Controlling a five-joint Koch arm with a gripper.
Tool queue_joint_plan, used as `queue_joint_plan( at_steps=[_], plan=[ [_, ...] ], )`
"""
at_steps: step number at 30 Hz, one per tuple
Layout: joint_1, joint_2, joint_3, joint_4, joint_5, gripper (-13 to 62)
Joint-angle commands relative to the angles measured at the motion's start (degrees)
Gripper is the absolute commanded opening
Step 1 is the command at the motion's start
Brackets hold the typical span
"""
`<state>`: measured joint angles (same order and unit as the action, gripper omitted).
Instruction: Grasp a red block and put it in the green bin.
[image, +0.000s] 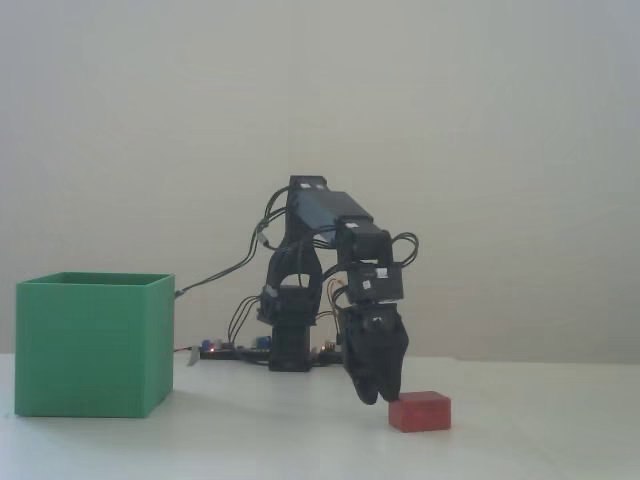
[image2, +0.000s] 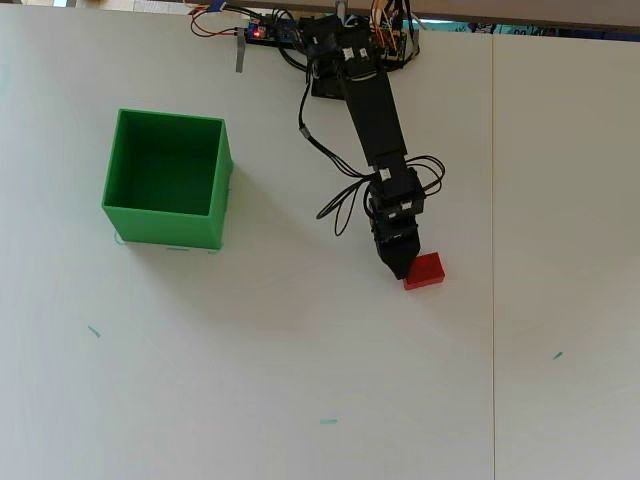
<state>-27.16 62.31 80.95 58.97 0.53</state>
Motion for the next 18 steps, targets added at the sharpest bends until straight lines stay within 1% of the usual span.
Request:
queue_joint_plan(
  at_steps=[1,7,12,18],
  plan=[
    [-1.0,0.1,-2.9,0.3,-0.3,33.7],
    [-1.7,0.1,-8.8,2.2,-0.1,33.7],
    [-3.3,4.4,-14.1,7.6,0.0,33.7],
    [-6.1,5.4,-14.3,15.3,0.0,33.7]
  ],
)
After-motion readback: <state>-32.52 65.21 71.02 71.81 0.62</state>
